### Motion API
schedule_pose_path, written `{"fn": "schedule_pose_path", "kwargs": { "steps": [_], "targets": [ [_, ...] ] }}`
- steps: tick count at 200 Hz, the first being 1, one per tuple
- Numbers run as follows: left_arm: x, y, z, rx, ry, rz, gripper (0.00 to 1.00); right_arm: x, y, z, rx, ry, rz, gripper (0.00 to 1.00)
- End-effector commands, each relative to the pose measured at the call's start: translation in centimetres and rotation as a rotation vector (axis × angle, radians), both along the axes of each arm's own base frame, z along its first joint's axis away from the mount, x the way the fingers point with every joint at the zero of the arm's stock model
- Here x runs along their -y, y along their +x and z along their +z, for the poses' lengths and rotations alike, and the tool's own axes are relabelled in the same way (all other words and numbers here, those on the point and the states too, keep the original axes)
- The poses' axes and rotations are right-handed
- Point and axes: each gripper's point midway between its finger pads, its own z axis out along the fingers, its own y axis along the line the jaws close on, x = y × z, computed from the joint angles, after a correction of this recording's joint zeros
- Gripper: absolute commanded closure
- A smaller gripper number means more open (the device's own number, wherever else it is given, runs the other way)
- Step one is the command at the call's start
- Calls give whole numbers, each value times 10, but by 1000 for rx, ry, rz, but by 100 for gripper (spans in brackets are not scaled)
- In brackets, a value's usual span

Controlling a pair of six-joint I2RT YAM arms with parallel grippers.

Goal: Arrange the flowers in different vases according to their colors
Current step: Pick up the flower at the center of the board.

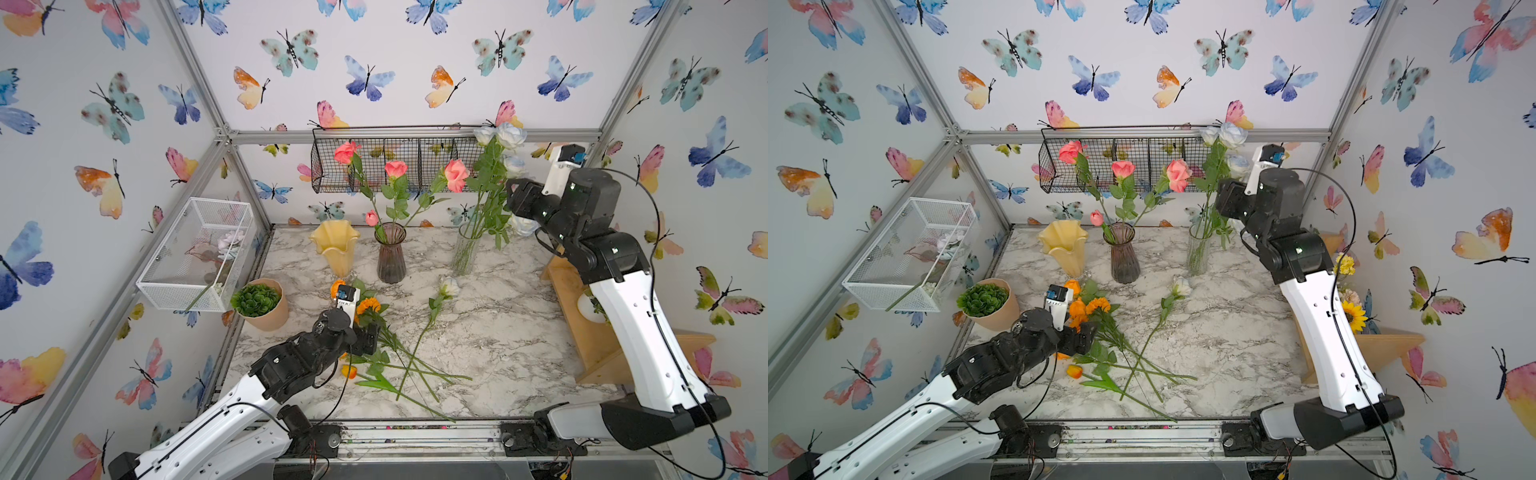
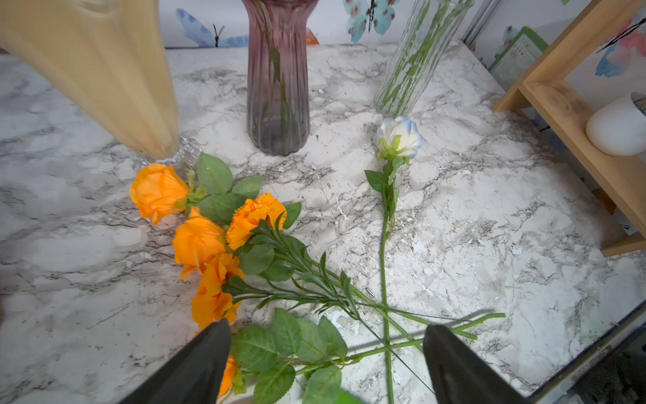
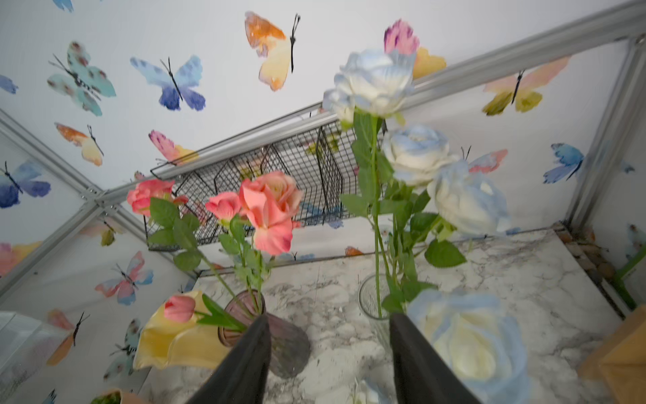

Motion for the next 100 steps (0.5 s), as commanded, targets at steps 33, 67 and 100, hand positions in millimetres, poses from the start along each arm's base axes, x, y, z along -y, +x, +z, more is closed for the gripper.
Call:
{"fn": "schedule_pose_path", "kwargs": {
  "steps": [33,67,100],
  "targets": [
    [80,17,-18,-146,36,-120,18,-5,-57,-119,-297,22,104,46],
    [117,33,-59,-253,110,-115,18,4,-73,-177,-409,13,65,43],
    [154,45,-89,-320,162,-176,18,-1,-81,-213,-480,62,76,40]
  ]
}}
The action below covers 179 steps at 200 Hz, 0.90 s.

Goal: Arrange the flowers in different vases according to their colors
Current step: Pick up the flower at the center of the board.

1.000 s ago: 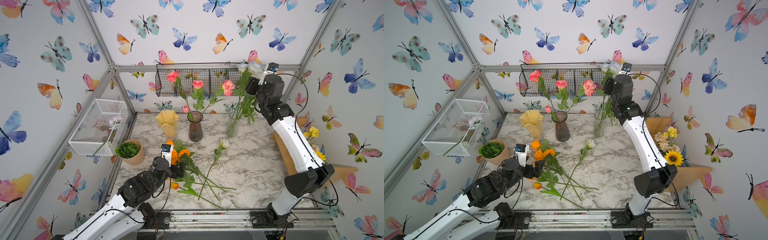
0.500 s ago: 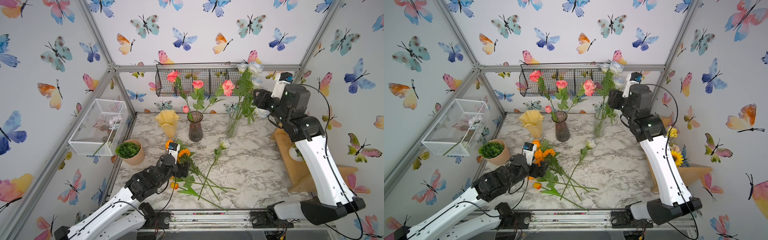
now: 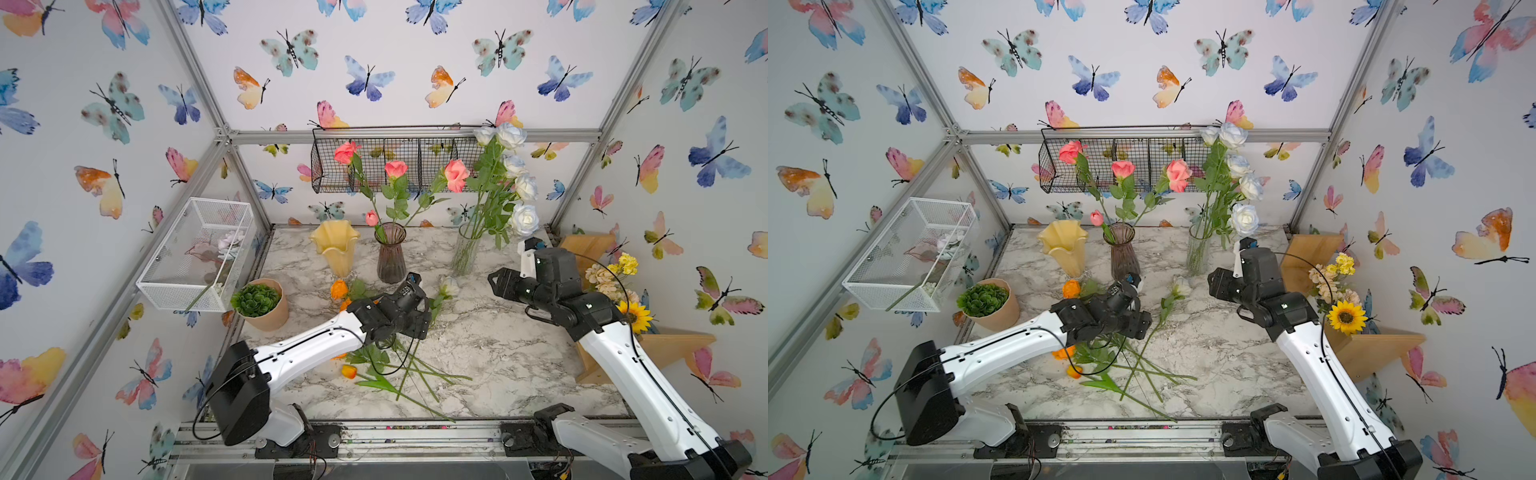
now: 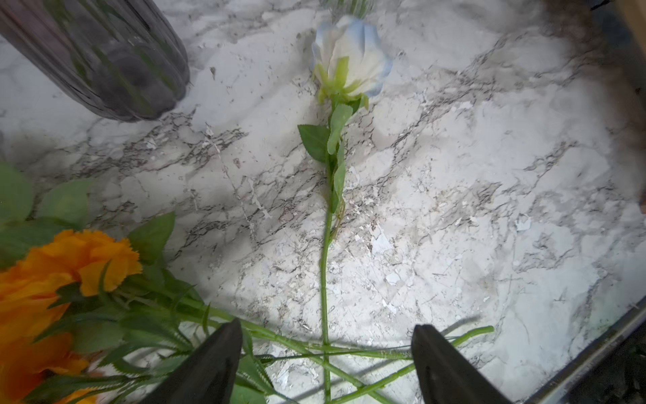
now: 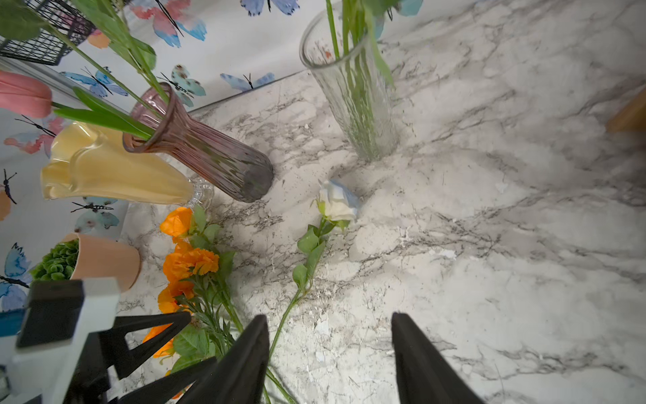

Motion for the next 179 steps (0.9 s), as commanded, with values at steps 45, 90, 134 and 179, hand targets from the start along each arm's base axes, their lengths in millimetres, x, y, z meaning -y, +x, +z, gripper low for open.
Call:
{"fn": "schedule_pose_path", "kwargs": {
  "steps": [45,90,134,179],
  "targets": [
    [45,19,-49,-96,99,-73,17,-8,-9,-33,-62,76,8,40],
    [50,29,-80,-118,188,-82,30,-8,-11,-45,-76,63,17,41],
    [53,36,-106,-121,249,-96,42,-11,-8,-47,-76,62,33,41],
    [53,45,-122,-102,306,-104,51,-11,-5,-43,-71,49,39,41]
  ]
}}
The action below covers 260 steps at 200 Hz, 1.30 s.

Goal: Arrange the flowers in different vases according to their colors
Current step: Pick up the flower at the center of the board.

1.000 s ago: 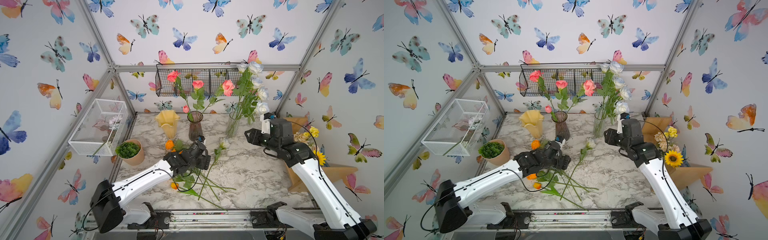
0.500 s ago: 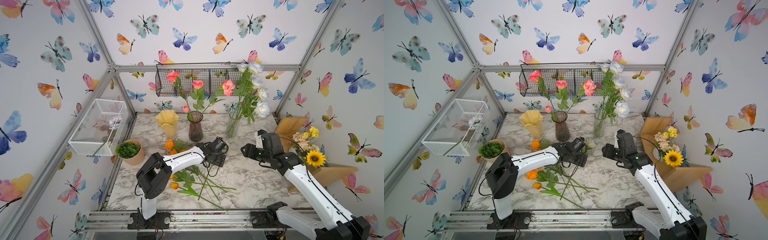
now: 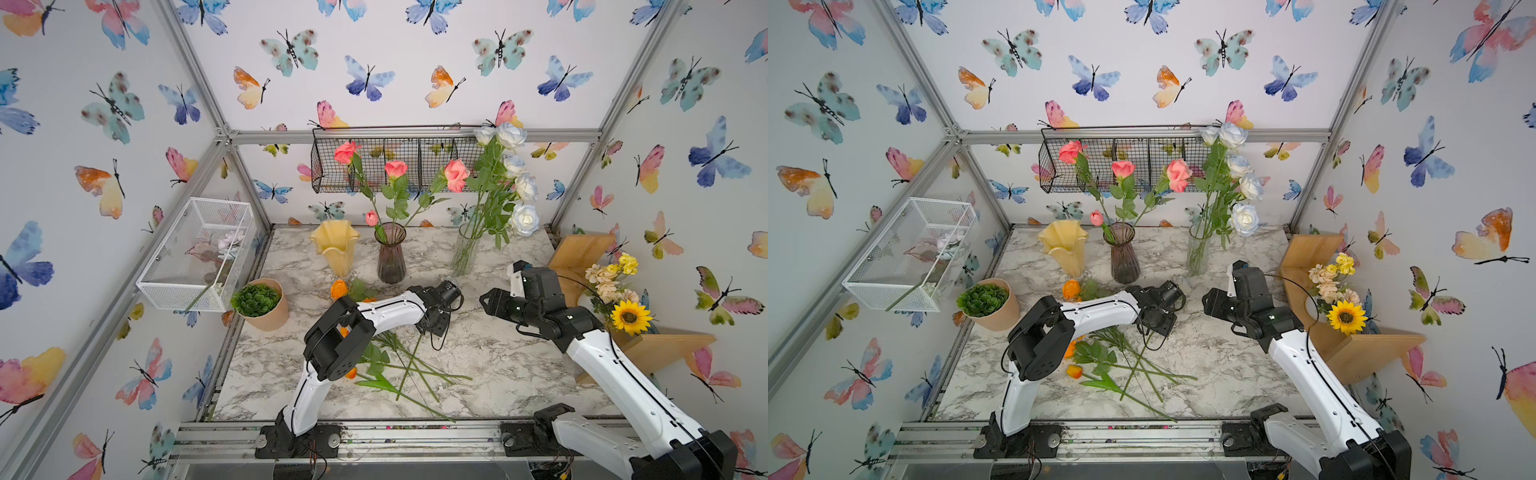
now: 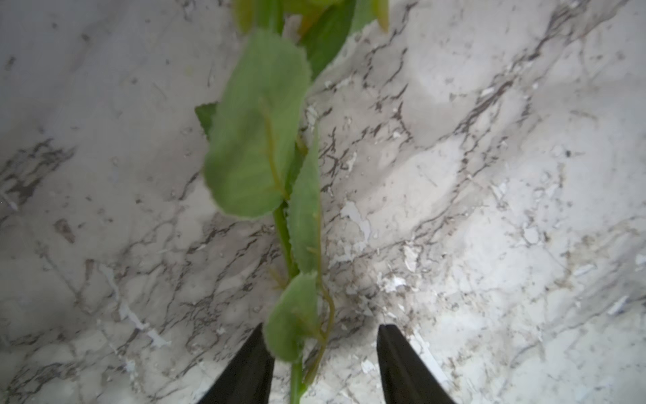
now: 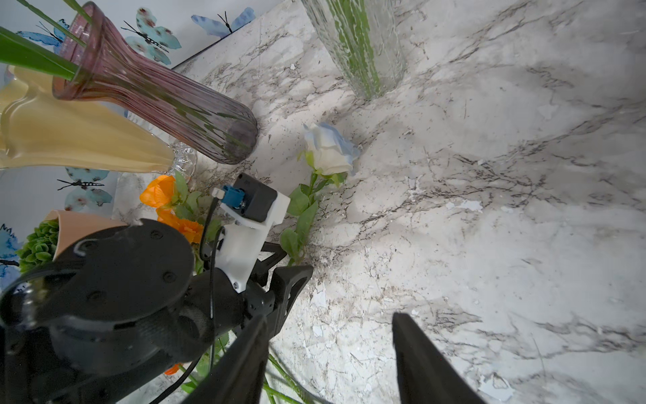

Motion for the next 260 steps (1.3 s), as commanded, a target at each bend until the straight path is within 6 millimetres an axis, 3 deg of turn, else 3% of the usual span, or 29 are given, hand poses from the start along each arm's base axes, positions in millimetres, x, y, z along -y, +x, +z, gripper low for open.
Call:
{"fn": "schedule_pose_path", "kwargs": {
  "steps": [1,40,83,122,146,160,177,195,211,214,222,260],
  "targets": [
    [-5,6,-7,29,66,-15,51,-2,4,8,24,4,18,41],
    [-8,13,-18,44,112,-26,57,-2,4,8,22,1,16,41],
    [-12,17,-28,48,147,-47,69,-4,6,8,17,4,22,42],
    [-7,29,-20,89,136,-60,83,-4,9,13,27,6,18,43],
    [0,43,-3,156,103,-67,93,-4,10,19,43,14,16,43],
    [5,53,11,205,80,-75,100,-5,11,23,54,17,15,43],
    [9,65,33,270,47,-80,100,-3,11,27,66,14,8,43],
    [16,72,69,352,-32,-93,100,-1,11,31,81,9,0,44],
    [19,71,102,415,-120,-111,100,1,11,32,87,4,-6,44],
    [20,70,118,435,-151,-113,100,1,10,33,89,5,-7,44],
    [20,68,135,463,-190,-119,100,2,10,34,94,2,-9,44],
    [9,57,198,578,-328,-105,100,5,11,38,109,-4,-21,44]
  ]
}}
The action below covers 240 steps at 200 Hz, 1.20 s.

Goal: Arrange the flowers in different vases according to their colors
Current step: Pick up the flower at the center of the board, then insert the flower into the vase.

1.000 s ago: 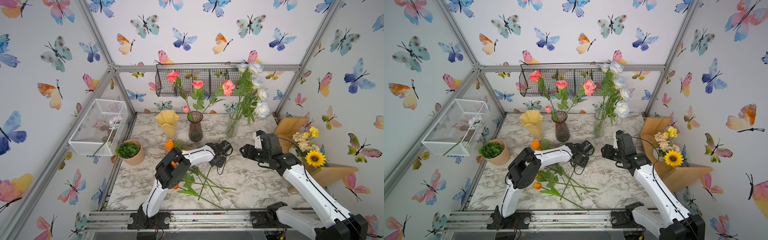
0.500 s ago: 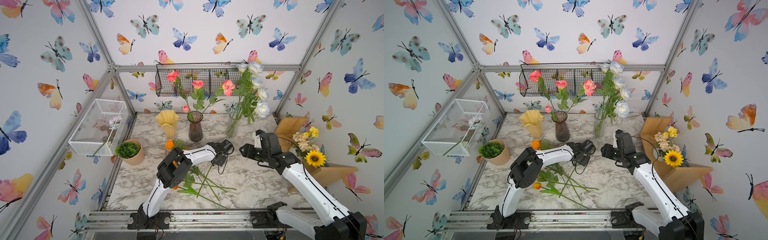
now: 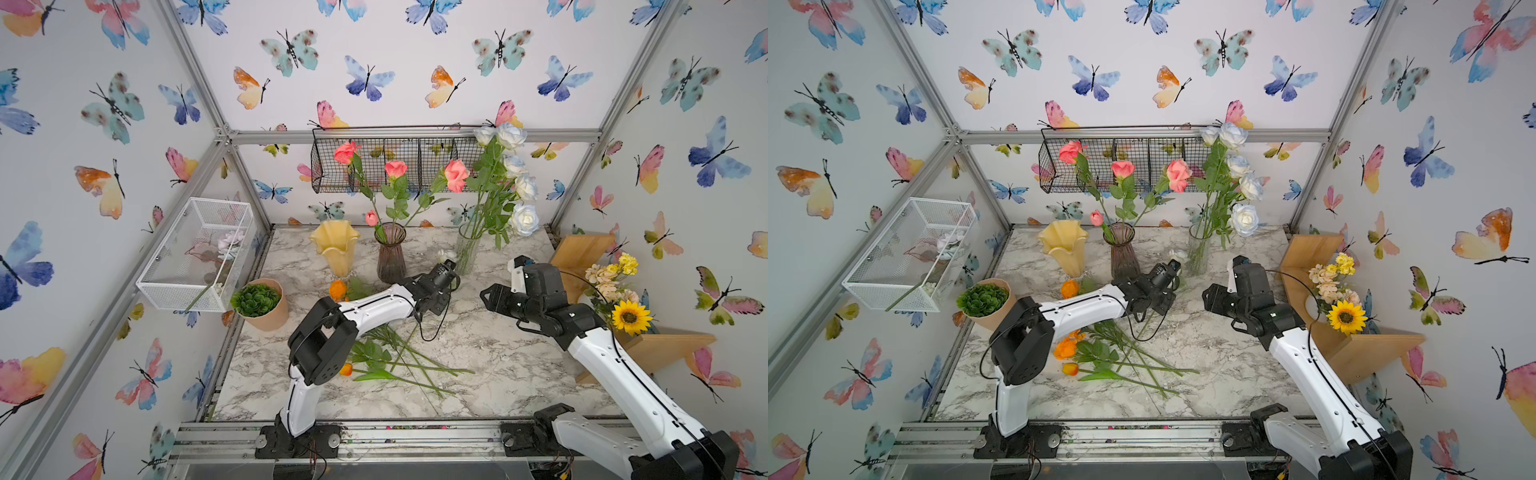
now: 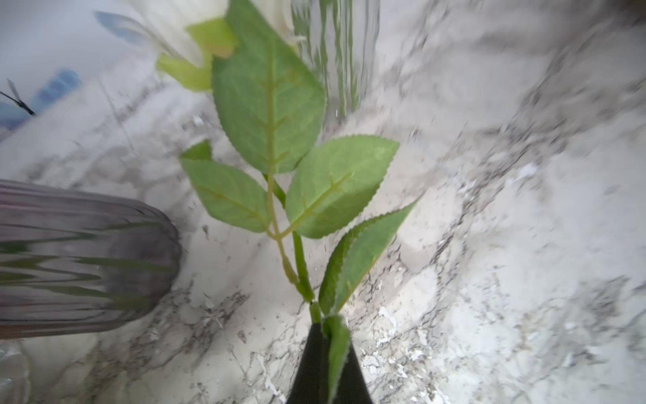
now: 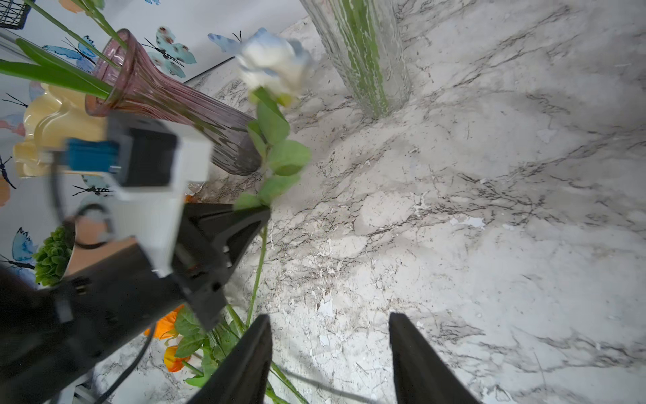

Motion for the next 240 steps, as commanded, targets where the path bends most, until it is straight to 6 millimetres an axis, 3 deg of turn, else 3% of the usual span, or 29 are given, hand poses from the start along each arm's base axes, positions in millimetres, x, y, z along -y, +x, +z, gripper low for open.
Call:
{"fn": "schedule_pose_path", "kwargs": {
  "steps": [1,57,105,127,184,206,240],
  "targets": [
    [4,-1,71,141,-167,-33,100,6,6,20,64,-11,-23,44],
    [-7,-14,187,313,-425,-39,100,15,7,35,134,-17,-65,47],
    [-28,-26,266,480,-612,-16,100,20,6,41,170,-22,-86,49],
    [-32,-25,292,553,-627,-14,100,23,7,45,194,-27,-99,51],
    [-27,-5,331,780,-452,87,100,30,8,56,267,-44,-121,53],
    [-19,-3,331,801,-416,73,100,24,9,62,290,-39,-80,53],
    [-20,-10,319,766,-430,46,100,-6,9,93,362,46,74,40]
  ]
}}
